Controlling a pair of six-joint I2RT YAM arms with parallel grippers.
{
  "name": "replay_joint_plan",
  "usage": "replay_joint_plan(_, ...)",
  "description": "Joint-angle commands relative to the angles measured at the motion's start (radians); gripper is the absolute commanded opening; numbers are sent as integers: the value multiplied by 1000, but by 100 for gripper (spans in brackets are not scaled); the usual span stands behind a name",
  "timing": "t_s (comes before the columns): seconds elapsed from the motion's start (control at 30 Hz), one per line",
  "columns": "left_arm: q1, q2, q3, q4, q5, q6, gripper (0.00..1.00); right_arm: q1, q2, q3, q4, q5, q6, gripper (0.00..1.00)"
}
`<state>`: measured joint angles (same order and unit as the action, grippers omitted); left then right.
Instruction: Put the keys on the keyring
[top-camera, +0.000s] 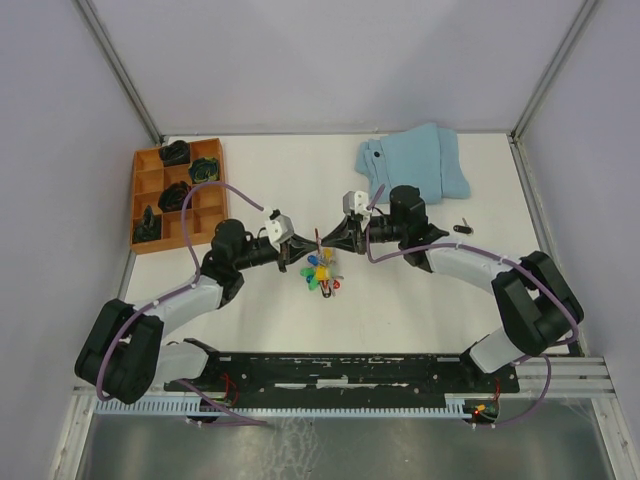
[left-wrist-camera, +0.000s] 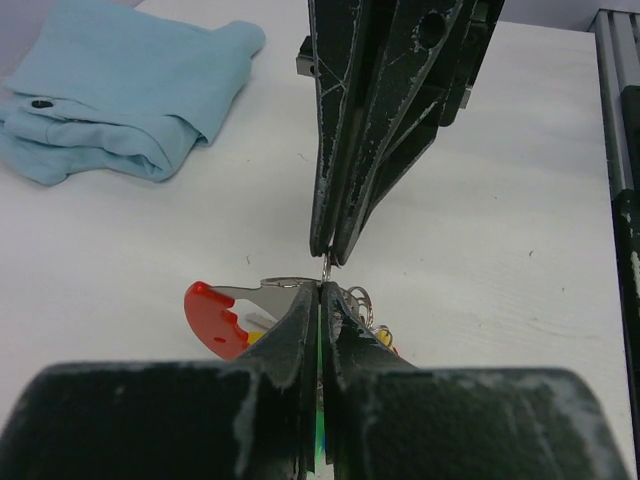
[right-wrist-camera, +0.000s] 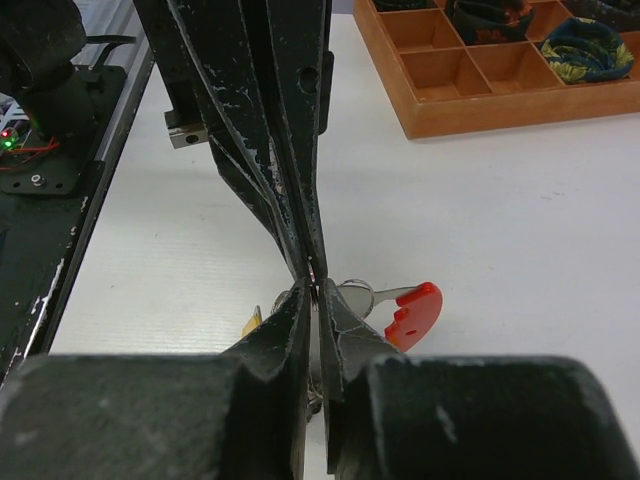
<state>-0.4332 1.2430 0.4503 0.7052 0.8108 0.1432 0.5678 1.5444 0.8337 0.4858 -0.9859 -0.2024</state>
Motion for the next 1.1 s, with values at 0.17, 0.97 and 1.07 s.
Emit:
replay_joint_plan(0.17,1,-17,109,-191,-20,46,3,-24,-182,3,-191,164,22,38)
replay_joint_plan(0.97,-21,-39,166,-342,-147,81,3,-413,-91,237,-943,1015,442,62)
replay_joint_plan(1.07,-22,-42,167,-348,-156,85,3,-488,-39,256,-934,1035,509,60)
